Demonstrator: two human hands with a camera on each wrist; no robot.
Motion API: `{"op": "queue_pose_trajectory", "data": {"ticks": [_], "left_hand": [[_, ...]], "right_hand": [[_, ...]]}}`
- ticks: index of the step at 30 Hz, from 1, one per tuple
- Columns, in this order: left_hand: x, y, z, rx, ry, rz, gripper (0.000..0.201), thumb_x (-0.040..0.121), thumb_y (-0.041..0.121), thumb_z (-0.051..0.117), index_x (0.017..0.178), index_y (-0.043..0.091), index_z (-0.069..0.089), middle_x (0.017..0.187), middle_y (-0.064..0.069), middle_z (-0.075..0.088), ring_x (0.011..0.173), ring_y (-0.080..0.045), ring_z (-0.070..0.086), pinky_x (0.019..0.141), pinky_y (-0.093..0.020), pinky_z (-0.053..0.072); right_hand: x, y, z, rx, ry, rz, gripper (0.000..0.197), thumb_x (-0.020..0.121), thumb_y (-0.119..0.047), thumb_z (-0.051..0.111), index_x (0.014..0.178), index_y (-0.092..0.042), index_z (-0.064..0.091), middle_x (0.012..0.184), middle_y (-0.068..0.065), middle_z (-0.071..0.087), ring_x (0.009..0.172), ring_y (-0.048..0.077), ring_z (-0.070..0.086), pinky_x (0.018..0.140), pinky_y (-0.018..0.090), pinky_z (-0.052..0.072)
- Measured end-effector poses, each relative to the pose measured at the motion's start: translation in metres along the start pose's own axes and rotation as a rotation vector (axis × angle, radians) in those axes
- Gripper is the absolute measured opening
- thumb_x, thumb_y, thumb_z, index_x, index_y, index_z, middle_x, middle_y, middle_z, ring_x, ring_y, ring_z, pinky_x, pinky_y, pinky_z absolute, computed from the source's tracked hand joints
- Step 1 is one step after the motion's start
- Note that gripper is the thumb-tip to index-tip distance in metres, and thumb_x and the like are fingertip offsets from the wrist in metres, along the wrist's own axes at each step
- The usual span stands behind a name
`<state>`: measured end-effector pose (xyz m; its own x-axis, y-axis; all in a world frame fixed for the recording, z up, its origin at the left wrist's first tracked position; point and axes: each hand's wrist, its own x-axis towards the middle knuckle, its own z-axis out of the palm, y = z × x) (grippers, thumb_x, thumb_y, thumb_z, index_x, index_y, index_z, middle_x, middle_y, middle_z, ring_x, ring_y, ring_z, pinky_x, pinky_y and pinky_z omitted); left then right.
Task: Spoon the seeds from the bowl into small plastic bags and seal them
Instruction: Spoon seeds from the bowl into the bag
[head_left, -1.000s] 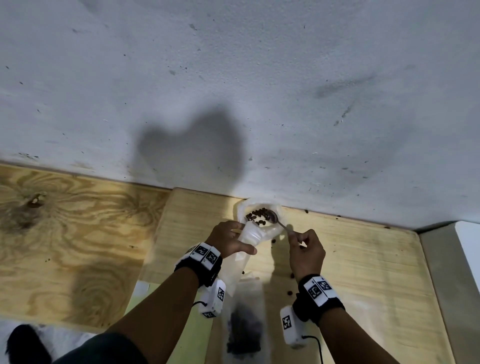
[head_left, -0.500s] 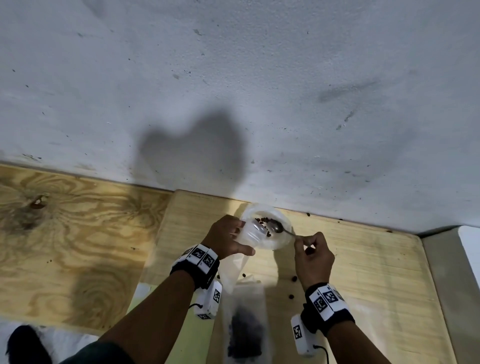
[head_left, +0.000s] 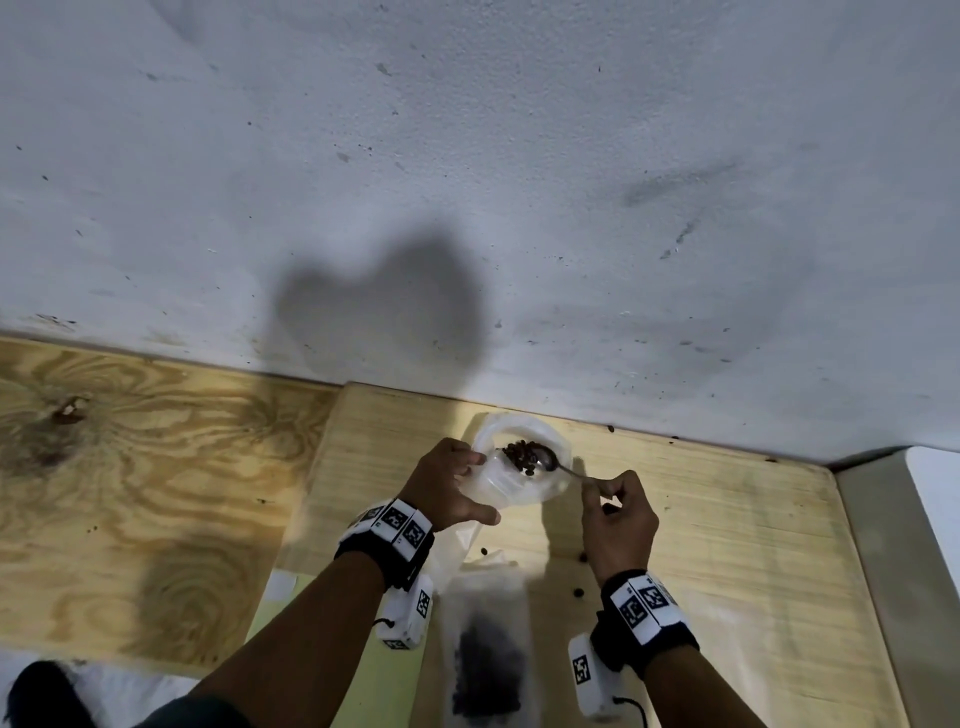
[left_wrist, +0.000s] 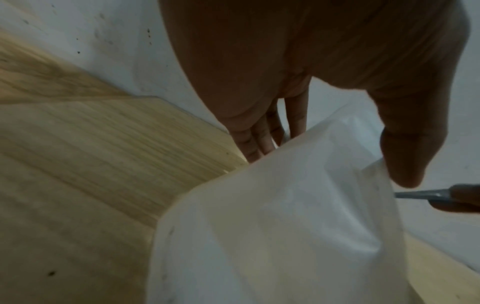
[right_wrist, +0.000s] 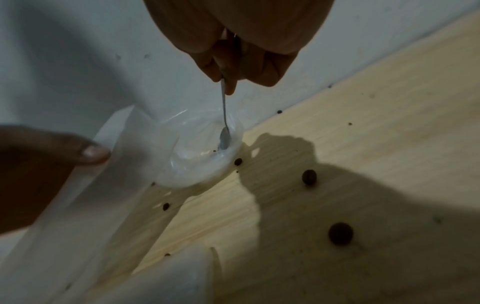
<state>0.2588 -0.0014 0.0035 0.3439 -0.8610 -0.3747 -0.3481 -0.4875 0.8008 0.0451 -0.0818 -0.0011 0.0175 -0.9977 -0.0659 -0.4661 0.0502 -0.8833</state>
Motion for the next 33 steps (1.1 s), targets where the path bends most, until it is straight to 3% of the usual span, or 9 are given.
{"op": "queue_pose_trajectory", "data": {"ticks": [4,9,13,16,19,24,26,29,33], "left_hand": [[0.003,0.001,-0.003,0.01,-0.061,-0.08,0.088,0.043,0.03,0.097,0.122,0.017,0.06,0.123,0.008,0.053,0.105,-0.009,0.058,0.087,-0.02,0.049],[0.004,0.008,-0.005,-0.029,-0.06,-0.097,0.09,0.044,0.026,0.098,0.124,0.017,0.057,0.126,0.005,0.055,0.109,-0.011,0.058,0.09,-0.022,0.05],[-0.001,0.008,-0.004,-0.013,-0.057,-0.072,0.088,0.046,0.022,0.097,0.124,0.015,0.058,0.128,0.004,0.053,0.111,-0.013,0.058,0.095,-0.025,0.05],[-0.003,0.005,-0.002,0.013,-0.056,-0.049,0.089,0.045,0.022,0.097,0.125,0.012,0.059,0.129,0.005,0.051,0.111,-0.014,0.058,0.099,-0.029,0.049],[-0.004,0.003,0.001,0.028,-0.078,-0.041,0.088,0.045,0.021,0.097,0.124,0.011,0.061,0.127,0.007,0.048,0.112,-0.013,0.058,0.097,-0.024,0.048],[-0.002,0.005,0.0,-0.001,-0.106,-0.078,0.09,0.046,0.019,0.097,0.127,0.012,0.058,0.132,0.005,0.049,0.115,-0.013,0.057,0.098,-0.025,0.049],[0.0,0.006,-0.001,-0.033,-0.115,-0.098,0.089,0.048,0.016,0.097,0.127,0.012,0.057,0.131,0.003,0.052,0.116,-0.013,0.056,0.097,-0.023,0.048],[0.002,0.007,-0.002,-0.055,-0.141,-0.118,0.086,0.05,0.013,0.096,0.127,0.011,0.056,0.127,0.003,0.055,0.114,-0.011,0.055,0.095,-0.02,0.046],[0.003,0.008,-0.008,-0.084,-0.173,-0.178,0.072,0.041,0.024,0.097,0.107,0.021,0.066,0.117,0.004,0.066,0.107,-0.014,0.064,0.097,-0.038,0.053]], "right_hand": [[-0.002,0.003,0.0,0.027,0.009,0.068,0.034,0.089,-0.012,0.069,0.07,-0.017,0.04,0.06,-0.001,0.047,0.044,0.018,0.035,0.05,0.027,0.038],[-0.005,0.002,0.003,0.069,0.022,0.162,0.032,0.087,-0.013,0.071,0.069,-0.013,0.044,0.064,-0.001,0.051,0.049,0.019,0.039,0.055,0.031,0.043],[-0.005,-0.008,-0.005,0.087,0.08,0.109,0.025,0.086,-0.007,0.068,0.072,-0.008,0.048,0.065,-0.001,0.053,0.051,0.019,0.046,0.053,0.026,0.042],[-0.006,-0.013,-0.007,0.063,0.049,0.05,0.025,0.084,-0.006,0.068,0.071,-0.009,0.047,0.057,0.0,0.049,0.045,0.019,0.041,0.048,0.025,0.037],[-0.004,-0.013,-0.003,0.041,0.021,0.066,0.027,0.082,-0.006,0.068,0.07,-0.012,0.045,0.06,0.0,0.051,0.045,0.019,0.041,0.05,0.026,0.037],[0.002,-0.01,0.006,0.088,0.051,0.289,0.023,0.08,-0.013,0.072,0.07,-0.01,0.052,0.068,0.003,0.059,0.063,0.023,0.053,0.066,0.037,0.049],[0.002,-0.005,0.012,0.113,0.022,0.412,0.026,0.072,-0.024,0.076,0.065,-0.016,0.051,0.065,0.004,0.058,0.061,0.026,0.052,0.065,0.045,0.052],[0.001,0.0,0.021,0.226,-0.007,0.563,0.028,0.065,-0.028,0.078,0.065,-0.019,0.051,0.059,0.006,0.05,0.052,0.021,0.042,0.05,0.034,0.039],[0.004,0.003,0.025,0.365,-0.013,0.679,0.022,0.077,-0.009,0.077,0.079,-0.013,0.056,0.057,0.006,0.043,0.044,0.017,0.032,0.042,0.025,0.027]]}}
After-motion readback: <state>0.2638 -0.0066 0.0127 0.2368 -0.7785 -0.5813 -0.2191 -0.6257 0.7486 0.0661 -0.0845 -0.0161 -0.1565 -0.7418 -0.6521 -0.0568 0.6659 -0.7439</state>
